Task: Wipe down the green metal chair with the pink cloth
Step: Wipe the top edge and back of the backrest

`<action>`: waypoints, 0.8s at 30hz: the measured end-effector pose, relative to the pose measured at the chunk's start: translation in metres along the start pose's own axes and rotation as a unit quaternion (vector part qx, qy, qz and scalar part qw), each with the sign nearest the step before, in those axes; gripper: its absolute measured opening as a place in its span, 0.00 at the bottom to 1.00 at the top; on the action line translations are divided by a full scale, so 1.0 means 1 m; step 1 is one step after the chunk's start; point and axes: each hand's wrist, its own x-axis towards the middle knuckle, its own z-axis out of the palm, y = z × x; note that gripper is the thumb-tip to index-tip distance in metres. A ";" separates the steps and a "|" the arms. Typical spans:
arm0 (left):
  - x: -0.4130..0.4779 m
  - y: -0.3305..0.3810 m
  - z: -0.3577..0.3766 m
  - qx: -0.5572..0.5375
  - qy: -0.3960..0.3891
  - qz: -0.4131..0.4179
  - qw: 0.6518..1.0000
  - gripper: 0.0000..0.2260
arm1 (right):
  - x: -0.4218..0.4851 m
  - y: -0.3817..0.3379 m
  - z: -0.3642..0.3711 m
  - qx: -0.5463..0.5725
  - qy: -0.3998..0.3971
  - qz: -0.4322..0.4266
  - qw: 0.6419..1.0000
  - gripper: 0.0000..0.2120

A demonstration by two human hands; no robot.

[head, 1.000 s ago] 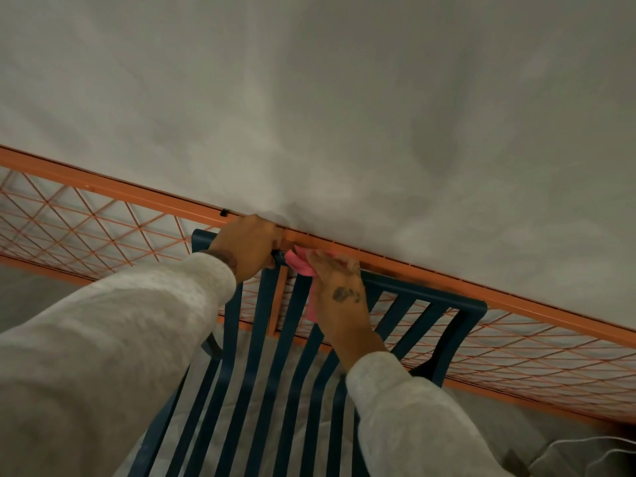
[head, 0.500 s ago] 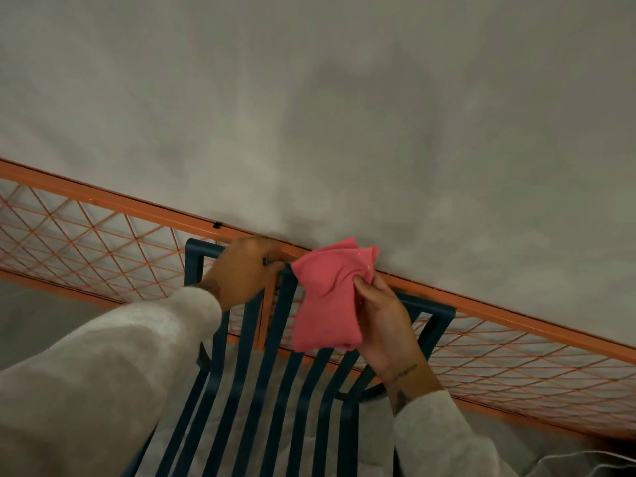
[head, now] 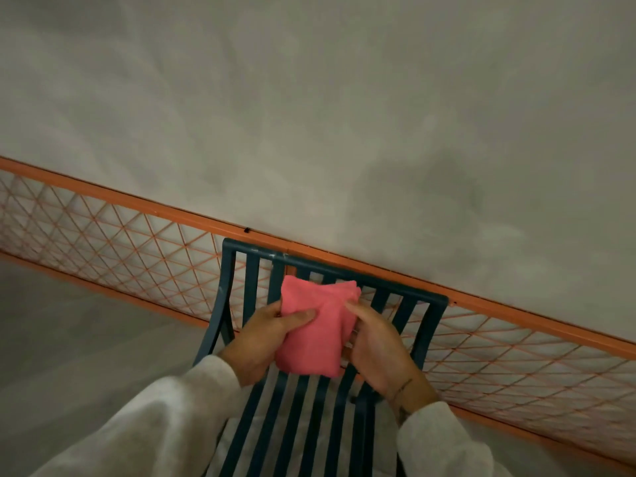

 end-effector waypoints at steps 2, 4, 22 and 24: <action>-0.014 -0.003 0.001 0.060 0.051 0.031 0.996 0.17 | -0.011 0.004 -0.001 -0.068 -0.013 0.000 0.998 0.18; -0.025 -0.005 0.002 0.098 0.095 0.051 0.989 0.18 | -0.019 0.008 -0.002 -0.092 -0.012 -0.012 0.996 0.22; -0.042 0.023 -0.008 0.002 0.004 -0.051 0.999 0.10 | -0.030 0.047 -0.003 -0.097 0.043 0.086 0.991 0.38; -0.035 0.031 -0.010 -0.001 -0.005 -0.041 0.999 0.10 | -0.031 0.041 0.010 -0.142 0.010 0.063 0.988 0.28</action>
